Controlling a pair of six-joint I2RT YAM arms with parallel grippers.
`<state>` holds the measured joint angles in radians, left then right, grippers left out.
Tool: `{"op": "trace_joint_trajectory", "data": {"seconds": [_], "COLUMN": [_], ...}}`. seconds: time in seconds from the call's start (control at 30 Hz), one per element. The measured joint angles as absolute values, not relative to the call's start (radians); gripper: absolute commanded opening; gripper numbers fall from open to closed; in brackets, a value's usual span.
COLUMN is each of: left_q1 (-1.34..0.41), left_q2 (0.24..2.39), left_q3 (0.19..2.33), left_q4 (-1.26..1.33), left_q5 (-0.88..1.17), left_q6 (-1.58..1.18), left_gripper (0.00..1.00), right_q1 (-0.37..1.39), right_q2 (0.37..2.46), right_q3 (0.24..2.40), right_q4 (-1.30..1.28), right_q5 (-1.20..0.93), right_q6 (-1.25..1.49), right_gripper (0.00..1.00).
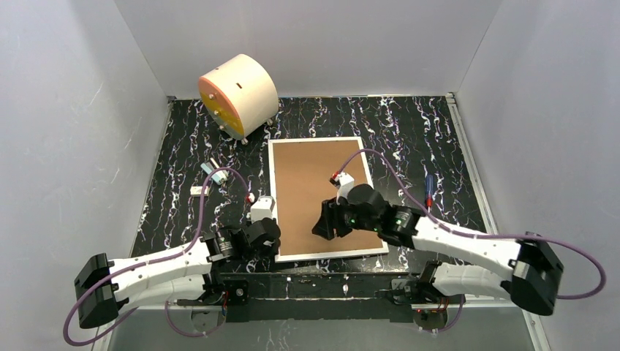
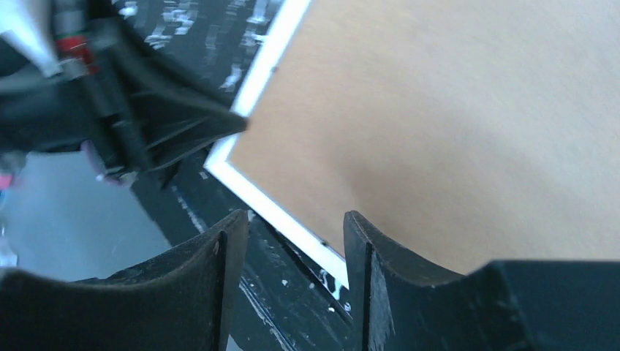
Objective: Take the photo out of the frame
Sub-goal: Turn over the photo frame at the center of the board.
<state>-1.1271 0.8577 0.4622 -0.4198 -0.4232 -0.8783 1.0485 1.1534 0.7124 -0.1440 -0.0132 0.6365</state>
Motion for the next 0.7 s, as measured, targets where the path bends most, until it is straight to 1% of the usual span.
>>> {"op": "trace_joint_trajectory", "data": {"seconds": [0.07, 0.17, 0.3, 0.37, 0.53, 0.7], "left_q1": [-1.127, -1.127, -1.127, -1.127, -1.127, -1.127], "left_q2": [0.86, 0.865, 0.87, 0.87, 0.868, 0.859], "left_q3": [0.481, 0.494, 0.498, 0.499, 0.499, 0.499], "left_q4": [-0.423, -0.424, -0.428, -0.428, -0.428, -0.43], "left_q5": [-0.428, -0.43, -0.43, -0.43, -0.43, -0.43], "left_q6": [-0.868, -0.859, -0.855, -0.855, -0.856, -0.857], "left_gripper": [0.0, 0.0, 0.0, 0.0, 0.0, 0.0], "right_q1": [1.069, 1.157, 1.329, 1.382, 1.439, 1.514], "right_q2": [1.076, 1.064, 1.098, 1.121, 1.193, 1.259], "right_q3": [0.66, 0.638, 0.611, 0.593, 0.572, 0.521], "right_q4": [-0.055, 0.032, 0.11, 0.141, 0.197, 0.332], "right_q5": [-0.046, -0.033, 0.039, 0.082, 0.155, 0.266], "right_q6": [0.562, 0.445, 0.254, 0.179, 0.038, -0.073], "right_gripper": [0.6, 0.61, 0.69, 0.7, 0.74, 0.76]}}
